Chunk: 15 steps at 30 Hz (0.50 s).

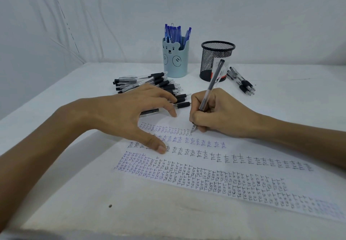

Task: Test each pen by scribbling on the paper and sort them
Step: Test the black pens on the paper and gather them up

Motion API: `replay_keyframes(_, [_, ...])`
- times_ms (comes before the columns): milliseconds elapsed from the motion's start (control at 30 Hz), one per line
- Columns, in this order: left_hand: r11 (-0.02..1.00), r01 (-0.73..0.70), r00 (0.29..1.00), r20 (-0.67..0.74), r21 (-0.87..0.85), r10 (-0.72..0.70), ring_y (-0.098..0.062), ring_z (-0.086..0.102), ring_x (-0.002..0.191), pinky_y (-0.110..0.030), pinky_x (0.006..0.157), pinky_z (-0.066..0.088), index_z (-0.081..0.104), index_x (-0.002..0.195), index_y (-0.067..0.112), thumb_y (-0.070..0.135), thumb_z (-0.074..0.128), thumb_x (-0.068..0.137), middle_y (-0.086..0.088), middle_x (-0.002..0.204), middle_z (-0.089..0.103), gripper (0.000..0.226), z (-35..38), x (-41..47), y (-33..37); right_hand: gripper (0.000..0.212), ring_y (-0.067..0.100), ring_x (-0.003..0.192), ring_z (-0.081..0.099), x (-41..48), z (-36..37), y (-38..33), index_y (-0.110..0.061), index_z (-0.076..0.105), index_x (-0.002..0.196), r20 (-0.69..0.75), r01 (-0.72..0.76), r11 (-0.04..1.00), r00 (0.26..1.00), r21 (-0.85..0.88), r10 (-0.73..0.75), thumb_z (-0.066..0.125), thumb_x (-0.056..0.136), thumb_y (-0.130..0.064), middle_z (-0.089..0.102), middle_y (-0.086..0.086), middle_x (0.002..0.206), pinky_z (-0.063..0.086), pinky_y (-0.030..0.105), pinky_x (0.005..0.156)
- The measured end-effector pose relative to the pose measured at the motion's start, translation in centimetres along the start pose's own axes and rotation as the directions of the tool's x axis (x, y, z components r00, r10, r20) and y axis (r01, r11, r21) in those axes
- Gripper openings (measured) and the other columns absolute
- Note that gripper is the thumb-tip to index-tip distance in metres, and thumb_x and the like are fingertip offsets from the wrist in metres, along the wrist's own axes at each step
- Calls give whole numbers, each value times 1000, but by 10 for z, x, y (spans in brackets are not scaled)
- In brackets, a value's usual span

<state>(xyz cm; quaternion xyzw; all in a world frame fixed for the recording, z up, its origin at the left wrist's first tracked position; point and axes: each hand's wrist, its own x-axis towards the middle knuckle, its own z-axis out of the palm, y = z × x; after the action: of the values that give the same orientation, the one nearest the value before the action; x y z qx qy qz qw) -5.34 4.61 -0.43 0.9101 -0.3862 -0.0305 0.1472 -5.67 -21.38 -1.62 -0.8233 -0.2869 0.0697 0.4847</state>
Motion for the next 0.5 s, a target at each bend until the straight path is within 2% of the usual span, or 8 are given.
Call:
replay_keyframes(100, [1000, -14, 1000, -3, -4, 14, 4, 36, 140, -17, 114, 29, 33, 121, 78, 101, 47, 62, 26, 150, 41, 65, -1, 0, 0, 16, 12, 53, 55, 0, 0, 1, -1, 61, 74, 7, 7, 1000, 1000, 16, -7, 63, 89, 4, 63, 6, 56, 44, 20, 54])
replay_keyframes(200, [1000, -25, 1000, -4, 5, 25, 4, 36, 140, -21, 114, 31, 31, 122, 79, 99, 49, 64, 26, 150, 41, 64, -1, 1, -1, 17, 14, 54, 54, -1, -1, 2, -4, 61, 73, 14, 5, 1000, 1000, 22, -5, 63, 89, 3, 63, 8, 57, 42, 22, 54])
replay_keyframes(333, [999, -36, 999, -7, 10, 36, 6, 35, 140, -17, 113, 29, 31, 123, 79, 87, 60, 69, 27, 150, 41, 61, -1, 0, -1, 11, 13, 52, 54, 1, -1, 5, 1, 61, 78, -20, 13, 1000, 1000, 10, -12, 65, 88, -1, 64, 11, 59, 42, 21, 52])
replay_keyframes(500, [999, -42, 999, -14, 28, 42, 5, 36, 140, -22, 115, 31, 32, 123, 79, 87, 60, 70, 27, 150, 42, 61, -1, 2, -2, 12, 7, 47, 51, 1, 0, 4, 2, 59, 76, -23, 8, 1000, 1000, 14, -8, 62, 87, 1, 63, 9, 57, 40, 16, 49])
